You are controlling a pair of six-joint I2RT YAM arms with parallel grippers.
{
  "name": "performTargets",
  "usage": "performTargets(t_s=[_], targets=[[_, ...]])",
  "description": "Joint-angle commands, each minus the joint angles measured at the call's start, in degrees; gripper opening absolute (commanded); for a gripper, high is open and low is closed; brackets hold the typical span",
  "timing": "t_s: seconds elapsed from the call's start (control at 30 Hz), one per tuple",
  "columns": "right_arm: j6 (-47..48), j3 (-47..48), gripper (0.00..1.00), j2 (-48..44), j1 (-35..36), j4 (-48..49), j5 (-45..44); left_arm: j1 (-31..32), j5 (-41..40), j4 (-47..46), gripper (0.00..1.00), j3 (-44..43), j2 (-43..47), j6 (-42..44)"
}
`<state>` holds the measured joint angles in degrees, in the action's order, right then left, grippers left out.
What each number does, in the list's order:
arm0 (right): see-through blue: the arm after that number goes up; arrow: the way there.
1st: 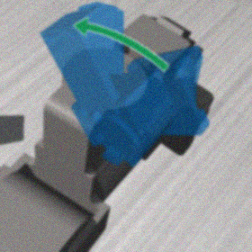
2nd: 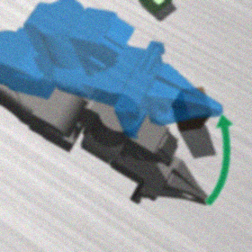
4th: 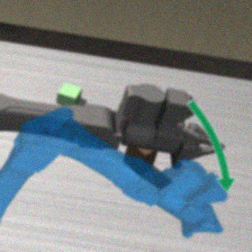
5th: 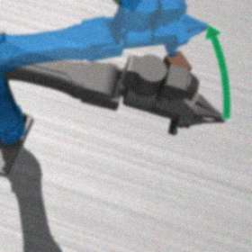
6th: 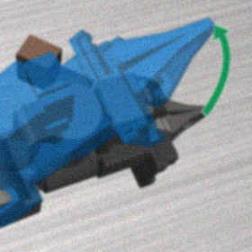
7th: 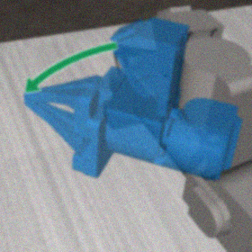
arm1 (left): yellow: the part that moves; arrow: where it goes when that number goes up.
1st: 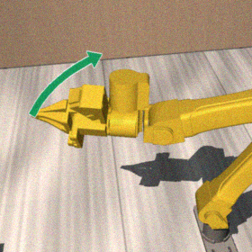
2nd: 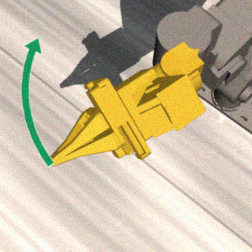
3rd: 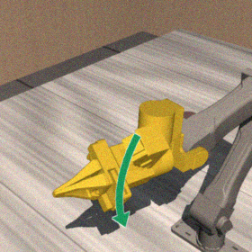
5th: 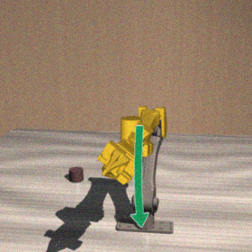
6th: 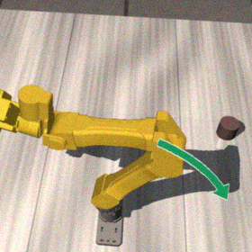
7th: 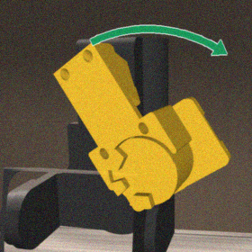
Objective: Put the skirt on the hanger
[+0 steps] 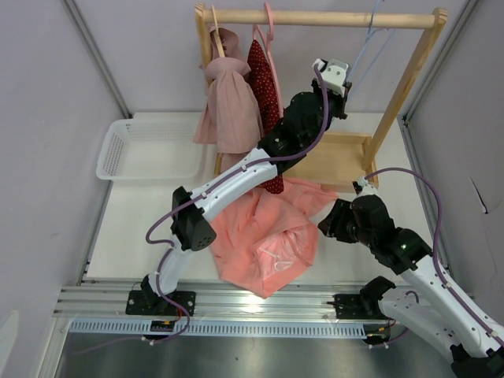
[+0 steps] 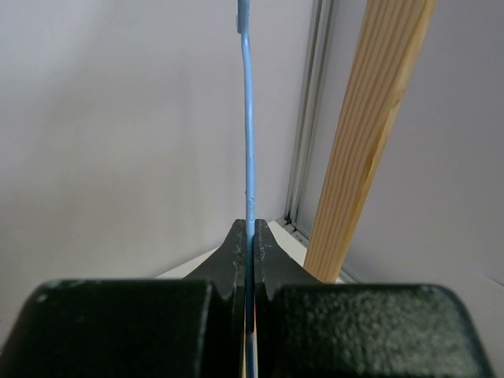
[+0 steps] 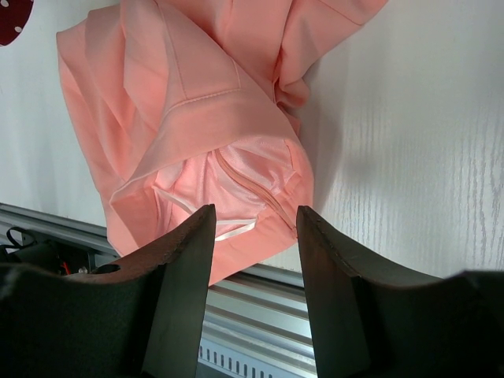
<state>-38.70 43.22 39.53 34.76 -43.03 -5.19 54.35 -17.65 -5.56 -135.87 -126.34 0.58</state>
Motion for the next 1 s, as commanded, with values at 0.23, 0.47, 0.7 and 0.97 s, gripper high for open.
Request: performTargets(t_s=[0.23, 0.47, 0.7, 0.97], targets=[[1.08, -0.07, 0.51, 0.81, 0.22, 1.01, -0.35, -0.21, -0.1, -1.56, 0.0, -2.38, 4.61, 3.9], [0.99, -0.94, 0.52, 1.08, 0.13, 2.15, 0.09, -0.21, -0.02, -5.69, 0.0, 10.44, 13.48, 4.17], [0.99, -1.74, 0.52, 1.25, 0.04, 3.04, 0.01, -0.03, 3.14, -4.02, 0.0, 15.28, 18.93, 4.69], [1.34, -1.3, 0.52, 2.22, -0.22, 4.09, 0.18, 0.06, 5.96, 0.55, 0.0, 22.91, 24.91, 4.34]])
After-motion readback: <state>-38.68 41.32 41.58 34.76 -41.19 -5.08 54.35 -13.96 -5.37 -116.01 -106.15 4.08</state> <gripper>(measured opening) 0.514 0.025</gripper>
